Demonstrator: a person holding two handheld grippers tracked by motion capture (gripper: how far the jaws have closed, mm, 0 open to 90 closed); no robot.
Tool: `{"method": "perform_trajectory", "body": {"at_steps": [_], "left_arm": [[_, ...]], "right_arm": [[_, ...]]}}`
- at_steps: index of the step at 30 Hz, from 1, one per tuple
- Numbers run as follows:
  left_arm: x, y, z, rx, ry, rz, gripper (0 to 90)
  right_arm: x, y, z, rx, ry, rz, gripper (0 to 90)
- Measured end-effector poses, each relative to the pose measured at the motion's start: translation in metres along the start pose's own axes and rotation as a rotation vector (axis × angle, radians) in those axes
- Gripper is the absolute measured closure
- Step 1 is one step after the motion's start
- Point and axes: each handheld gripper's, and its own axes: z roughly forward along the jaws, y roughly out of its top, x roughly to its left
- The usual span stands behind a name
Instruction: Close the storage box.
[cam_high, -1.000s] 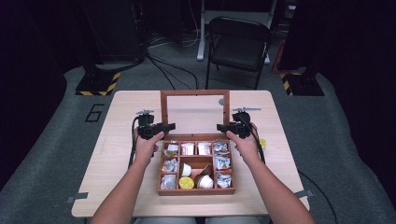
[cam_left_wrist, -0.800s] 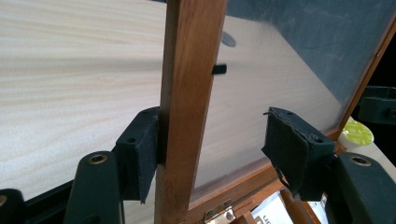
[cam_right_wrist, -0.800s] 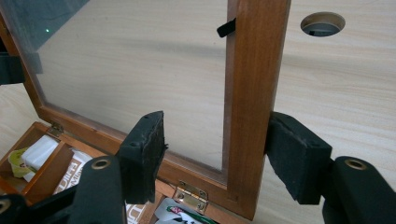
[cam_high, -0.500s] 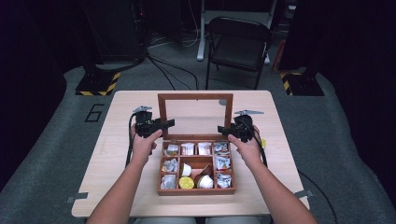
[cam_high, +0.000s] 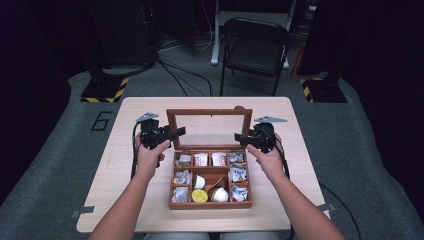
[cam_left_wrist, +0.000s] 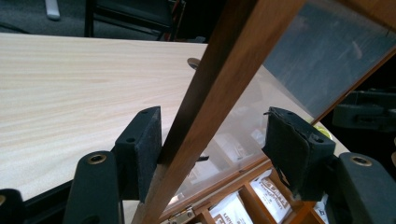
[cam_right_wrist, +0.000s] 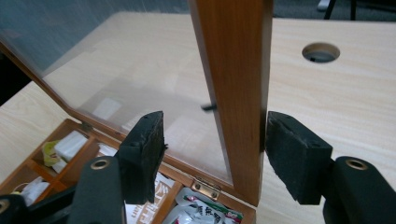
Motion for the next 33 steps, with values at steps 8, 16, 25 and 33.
{"method": "perform_trajectory", "body": {"at_steps": [8,16,25,33], "left_arm": [[-0.010,-0.001,-0.016,-0.004,-0.008,0.042,36.3],[-0.021,-0.006,-0.031,0.013,-0.023,0.078,36.0],[-0.033,-0.021,-0.045,0.021,-0.018,0.149,35.0],[-0.039,-0.028,-0.063,0.016,-0.032,0.171,34.2]], "right_arm": [[0.010,0.001,-0.019,-0.021,-0.001,-0.035,37.5],[0.014,0.001,-0.042,-0.036,0.008,-0.058,43.8],[0.023,-0.007,-0.061,-0.024,0.025,-0.112,44.2],[0.029,-0.017,-0.079,-0.059,0.066,-0.109,45.7]]}}
